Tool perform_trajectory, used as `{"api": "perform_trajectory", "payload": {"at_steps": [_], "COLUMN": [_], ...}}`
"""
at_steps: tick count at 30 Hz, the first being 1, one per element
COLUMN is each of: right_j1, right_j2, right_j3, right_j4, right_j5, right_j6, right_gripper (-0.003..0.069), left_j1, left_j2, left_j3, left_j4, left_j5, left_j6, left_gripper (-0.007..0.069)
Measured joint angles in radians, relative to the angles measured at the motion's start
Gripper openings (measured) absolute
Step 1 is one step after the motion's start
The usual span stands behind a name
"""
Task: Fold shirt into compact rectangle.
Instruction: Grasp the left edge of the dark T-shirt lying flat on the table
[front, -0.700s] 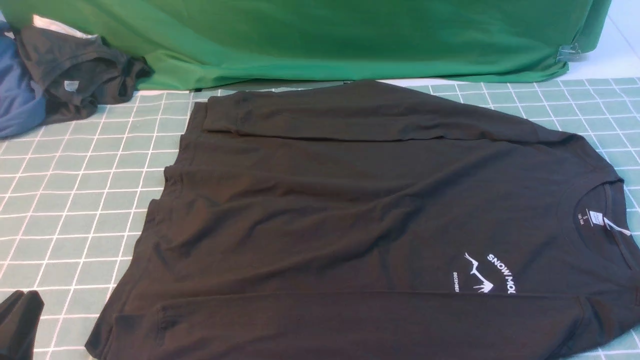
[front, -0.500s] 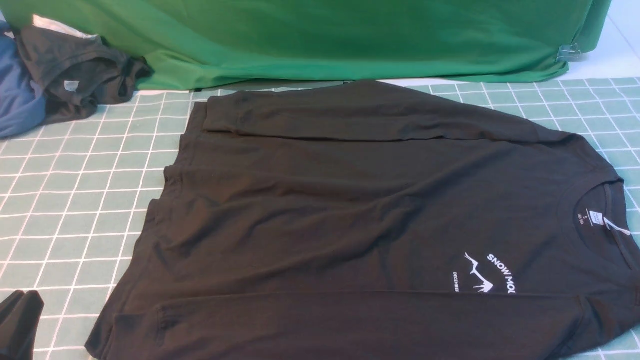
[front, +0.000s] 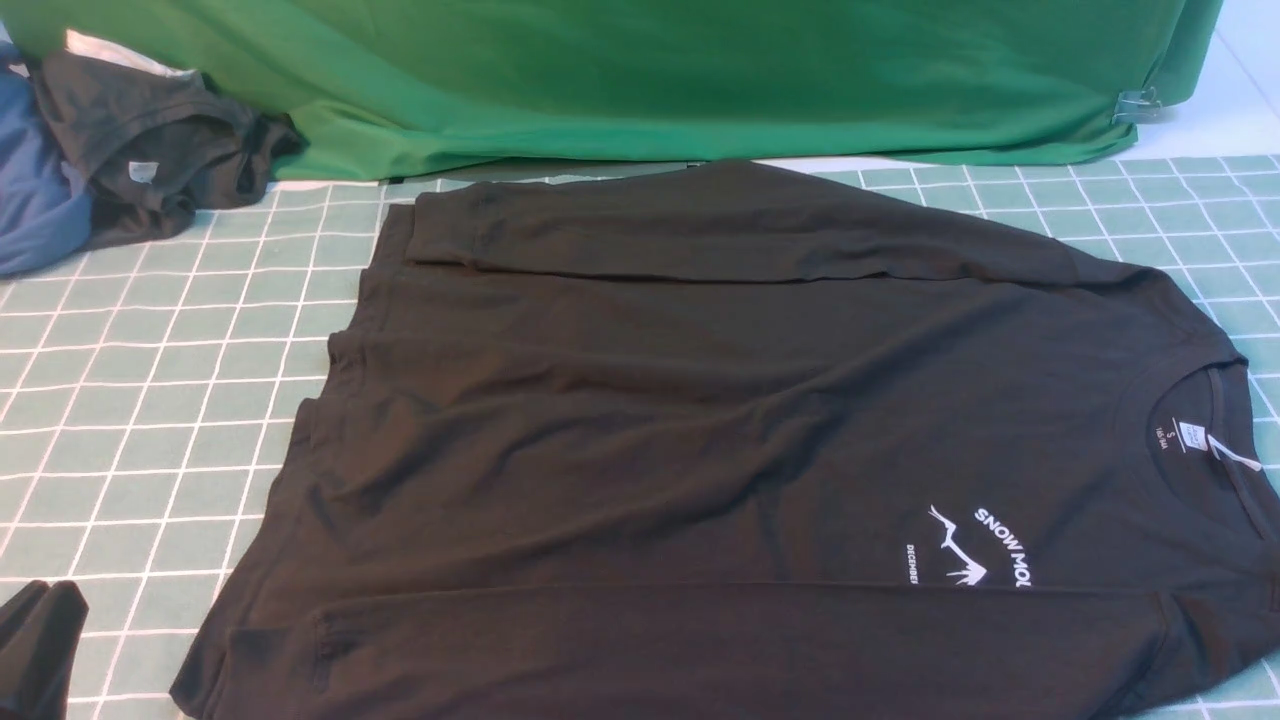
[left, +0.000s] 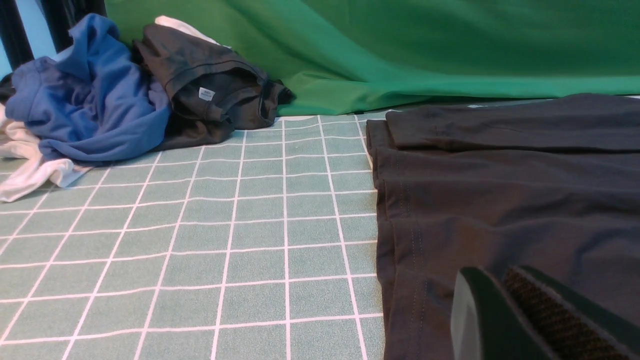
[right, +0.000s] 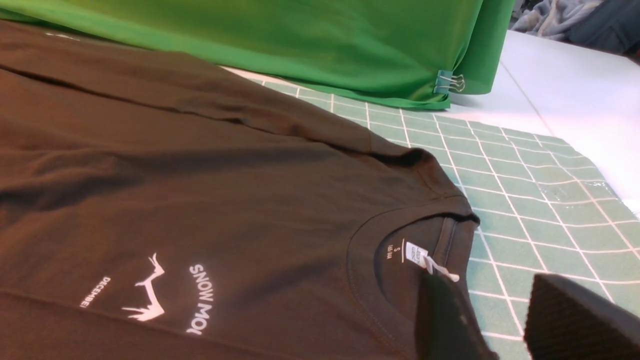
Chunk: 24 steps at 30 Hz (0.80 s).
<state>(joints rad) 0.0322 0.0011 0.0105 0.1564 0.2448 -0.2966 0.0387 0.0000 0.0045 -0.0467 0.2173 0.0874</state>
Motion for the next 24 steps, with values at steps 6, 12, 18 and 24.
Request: {"api": "perform_trajectory", "payload": {"at_steps": [6, 12, 18, 24], "right_j1": [0.0, 0.0, 0.0, 0.0], "right_j2": [0.0, 0.0, 0.0, 0.0], "right_j3": [0.0, 0.0, 0.0, 0.0], "right_j4": [0.0, 0.0, 0.165, 0.29], "right_j5": [0.0, -0.021, -0.119, -0.324], "right_j6": [0.0, 0.0, 0.171, 0.507], "right_gripper": [0.0241, 0.0241, 0.0241, 0.0241], "left_j1": [0.0, 0.0, 0.0, 0.0], "left_j2": [0.0, 0.0, 0.0, 0.0], "left_j3": [0.0, 0.0, 0.0, -0.003], "left_j4": [-0.054, -0.276, -0.364, -0.314], "left_j5": [-0.081, -0.194, -0.343, -0.67], "left_j6": [-0.021, -0.169, -0.31, -0.512], "left_gripper": [0.0015, 0.0015, 0.0015, 0.0015]}}
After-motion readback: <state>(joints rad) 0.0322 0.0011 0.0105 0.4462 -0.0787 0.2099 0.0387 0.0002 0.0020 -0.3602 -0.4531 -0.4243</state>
